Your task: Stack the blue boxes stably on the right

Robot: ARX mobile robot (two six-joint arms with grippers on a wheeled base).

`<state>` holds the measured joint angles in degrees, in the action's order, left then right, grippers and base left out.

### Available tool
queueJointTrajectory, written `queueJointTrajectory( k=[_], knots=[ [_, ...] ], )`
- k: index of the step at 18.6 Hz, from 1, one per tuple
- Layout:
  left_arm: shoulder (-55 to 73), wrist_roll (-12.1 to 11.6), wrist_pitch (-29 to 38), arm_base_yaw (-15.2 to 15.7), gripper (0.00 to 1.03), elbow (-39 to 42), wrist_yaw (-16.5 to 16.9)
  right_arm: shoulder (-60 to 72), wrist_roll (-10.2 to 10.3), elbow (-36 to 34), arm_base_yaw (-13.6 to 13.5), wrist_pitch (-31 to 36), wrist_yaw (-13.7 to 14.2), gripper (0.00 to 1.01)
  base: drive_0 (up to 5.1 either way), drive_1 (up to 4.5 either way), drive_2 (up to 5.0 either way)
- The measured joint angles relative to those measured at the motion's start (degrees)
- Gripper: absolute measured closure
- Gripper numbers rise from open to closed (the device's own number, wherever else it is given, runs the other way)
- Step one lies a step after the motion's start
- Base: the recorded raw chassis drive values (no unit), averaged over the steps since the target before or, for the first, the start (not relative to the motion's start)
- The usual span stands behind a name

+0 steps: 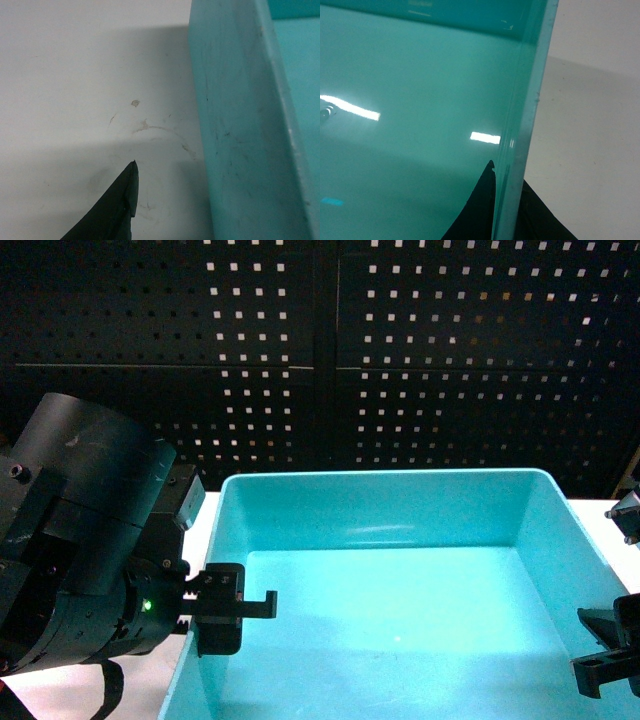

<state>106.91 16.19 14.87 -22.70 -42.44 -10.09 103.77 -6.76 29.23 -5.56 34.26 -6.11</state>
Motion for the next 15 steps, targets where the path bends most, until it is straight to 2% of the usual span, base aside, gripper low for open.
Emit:
queueJointTrajectory(
  k=[8, 10, 12, 15],
  knots=[
    [0.0, 0.02, 0.0, 0.0, 0.49, 0.0, -0.24, 0.0, -0.33, 0.0, 0.0, 0.09, -0.07, 0.94, 0.0, 0.0, 0.0],
    [0.0, -0.07, 0.59, -0.52, 0.24, -0.09, -1.46, 0.0, -0.33, -0.02, -0.07, 0.2, -0.44, 0.94, 0.0, 0.0, 0.0],
    [0.0, -0.07, 0.57, -0.79, 0.05, -0.09, -1.46, 0.0, -0.35, -0.09, -0.07, 0.28, -0.44, 0.94, 0.0, 0.0, 0.0],
    [0.0, -0.07, 0.55, -0.77, 0.05, -0.09, -1.44, 0.0, -0.33, -0.11, -0.13, 0.35, -0.44, 0.94, 0.0, 0.0, 0.0]
  ],
)
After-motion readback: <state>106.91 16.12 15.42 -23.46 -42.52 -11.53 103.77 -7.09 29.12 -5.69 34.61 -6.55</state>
